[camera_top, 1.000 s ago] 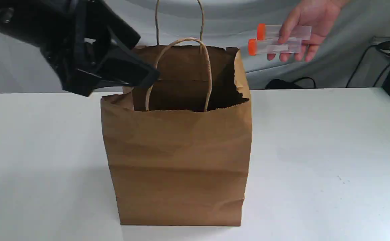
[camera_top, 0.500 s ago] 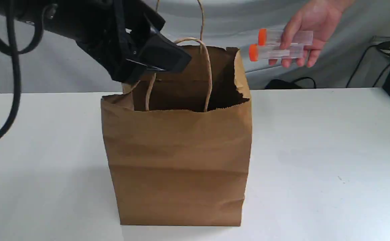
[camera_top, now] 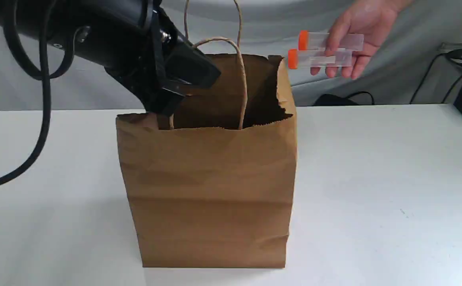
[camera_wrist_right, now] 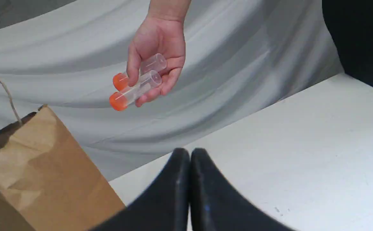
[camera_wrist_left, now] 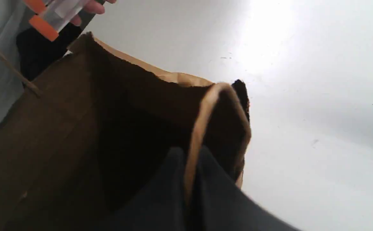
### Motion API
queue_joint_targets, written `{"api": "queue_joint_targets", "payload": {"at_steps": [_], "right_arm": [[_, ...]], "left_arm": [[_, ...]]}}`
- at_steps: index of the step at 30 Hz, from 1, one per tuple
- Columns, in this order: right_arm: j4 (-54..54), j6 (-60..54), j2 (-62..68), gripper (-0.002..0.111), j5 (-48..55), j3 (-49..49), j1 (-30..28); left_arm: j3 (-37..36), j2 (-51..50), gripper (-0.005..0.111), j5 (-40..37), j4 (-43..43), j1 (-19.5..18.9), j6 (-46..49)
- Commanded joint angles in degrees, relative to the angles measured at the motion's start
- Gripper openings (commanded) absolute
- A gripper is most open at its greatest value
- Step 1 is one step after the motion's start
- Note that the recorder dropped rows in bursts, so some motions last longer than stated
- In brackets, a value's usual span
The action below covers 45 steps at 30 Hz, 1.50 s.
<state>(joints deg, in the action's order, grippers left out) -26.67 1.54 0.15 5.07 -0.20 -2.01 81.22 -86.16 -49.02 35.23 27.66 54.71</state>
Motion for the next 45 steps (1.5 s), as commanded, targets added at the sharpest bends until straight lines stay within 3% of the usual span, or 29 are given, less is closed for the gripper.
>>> {"api": "queue_joint_targets", "payload": {"at_steps": [1, 7, 10, 17, 23, 33, 36, 45], "right_arm": [[-3.3, 0.2, -0.1, 0.0, -0.9, 0.2, 0.1], [-4.4, -0.1, -0.1, 0.0, -1.0, -6.4, 0.1], [-2.3, -3.6, 1.0, 0.0, -2.5, -14.4, 0.1], [9.7, -6.5, 19.7, 0.0, 0.4, -39.0, 0.1], [10.3, -13.5, 40.5, 0.0, 17.0, -64.6, 0.1], [-4.4, -26.2, 70.1, 0.0, 50.6, -100.3, 0.1], [-7.7, -27.3, 77.3, 0.0, 56.7, -106.4, 0.4], [-7.9, -33.6, 94.4, 0.0, 58.5, -112.6, 6.1]], "left_arm": [[0.4, 0.0, 0.0, -0.1, -0.1, 0.4, -0.2], [0.4, 0.0, 0.0, 0.2, 0.2, 0.4, -0.8], [0.4, 0.0, 0.0, 0.2, 1.5, 0.4, -0.9], [0.4, 0.0, 0.0, 0.3, 2.2, 0.4, -0.9], [0.4, 0.0, 0.0, 0.2, 2.3, 0.4, -0.9], [0.4, 0.0, 0.0, -1.9, 1.6, 0.4, -0.9], [0.4, 0.0, 0.0, -1.9, 1.6, 0.4, -0.9], [0.4, 0.0, 0.0, -2.4, 1.9, 0.4, -1.2]]}}
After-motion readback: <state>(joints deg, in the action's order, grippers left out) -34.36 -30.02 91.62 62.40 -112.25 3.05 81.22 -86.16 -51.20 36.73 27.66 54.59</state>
